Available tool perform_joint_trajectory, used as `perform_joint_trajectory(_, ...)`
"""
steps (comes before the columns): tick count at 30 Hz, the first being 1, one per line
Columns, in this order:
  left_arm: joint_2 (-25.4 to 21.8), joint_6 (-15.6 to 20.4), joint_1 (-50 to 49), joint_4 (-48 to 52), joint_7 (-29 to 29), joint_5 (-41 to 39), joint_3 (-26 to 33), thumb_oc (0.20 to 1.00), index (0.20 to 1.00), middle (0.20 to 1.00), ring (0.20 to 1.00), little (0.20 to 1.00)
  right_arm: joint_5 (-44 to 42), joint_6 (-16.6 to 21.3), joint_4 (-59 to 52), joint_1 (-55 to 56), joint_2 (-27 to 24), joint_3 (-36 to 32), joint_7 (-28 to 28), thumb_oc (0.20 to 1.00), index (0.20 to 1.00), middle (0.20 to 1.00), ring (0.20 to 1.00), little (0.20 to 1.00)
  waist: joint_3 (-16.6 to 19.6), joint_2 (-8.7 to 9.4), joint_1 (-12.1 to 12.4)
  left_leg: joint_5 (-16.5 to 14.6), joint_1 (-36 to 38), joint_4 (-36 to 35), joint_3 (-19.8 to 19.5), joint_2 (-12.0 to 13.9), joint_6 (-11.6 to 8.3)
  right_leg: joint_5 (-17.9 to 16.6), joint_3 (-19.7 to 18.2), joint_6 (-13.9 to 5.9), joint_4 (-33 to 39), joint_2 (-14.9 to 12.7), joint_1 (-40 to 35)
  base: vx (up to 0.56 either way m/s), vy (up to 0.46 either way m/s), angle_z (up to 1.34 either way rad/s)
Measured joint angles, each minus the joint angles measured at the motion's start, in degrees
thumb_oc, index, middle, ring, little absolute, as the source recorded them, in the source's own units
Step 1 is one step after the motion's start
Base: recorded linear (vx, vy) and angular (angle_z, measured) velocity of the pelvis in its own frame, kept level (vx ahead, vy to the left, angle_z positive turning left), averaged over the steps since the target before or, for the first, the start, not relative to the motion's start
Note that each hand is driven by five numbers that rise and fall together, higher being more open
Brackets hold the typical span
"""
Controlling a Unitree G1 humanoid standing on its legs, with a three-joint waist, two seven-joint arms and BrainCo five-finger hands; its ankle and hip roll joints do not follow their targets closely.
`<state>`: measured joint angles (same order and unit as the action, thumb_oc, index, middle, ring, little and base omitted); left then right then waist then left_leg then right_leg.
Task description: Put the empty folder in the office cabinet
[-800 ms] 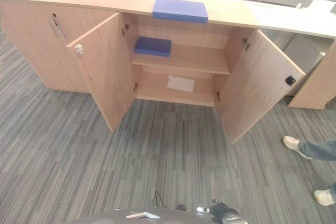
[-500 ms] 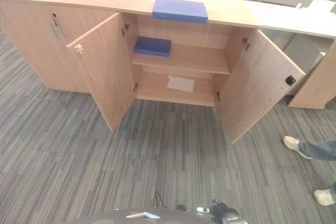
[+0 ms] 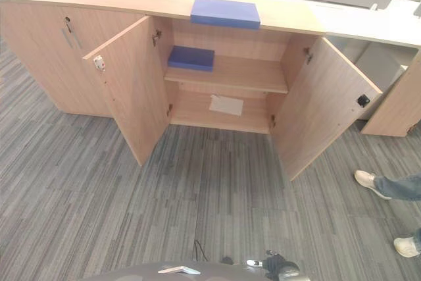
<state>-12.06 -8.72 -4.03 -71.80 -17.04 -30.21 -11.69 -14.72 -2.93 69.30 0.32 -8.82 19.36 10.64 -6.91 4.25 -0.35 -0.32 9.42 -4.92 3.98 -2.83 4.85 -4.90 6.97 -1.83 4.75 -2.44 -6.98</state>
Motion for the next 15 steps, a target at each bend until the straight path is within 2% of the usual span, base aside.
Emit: perform_joint_trajectory(15, 0.0, -0.2, 0.0, 0.5, 0.2, 0.0, -0.5, 1.0, 1.0, 1.0, 1.0, 1.0, 0.1, -0.1, -0.1, 0.0, 0.0, 0.0, -0.2, 1.0, 1.0, 1.0, 1.0, 1.0, 0.0, -0.01, 0.0, 0.0, 0.0, 0.0, 0.0, 0.0, 0.02, 0.0, 0.0, 0.0, 0.0, 0.0, 0.0, 0.0, 0.0, 0.0)
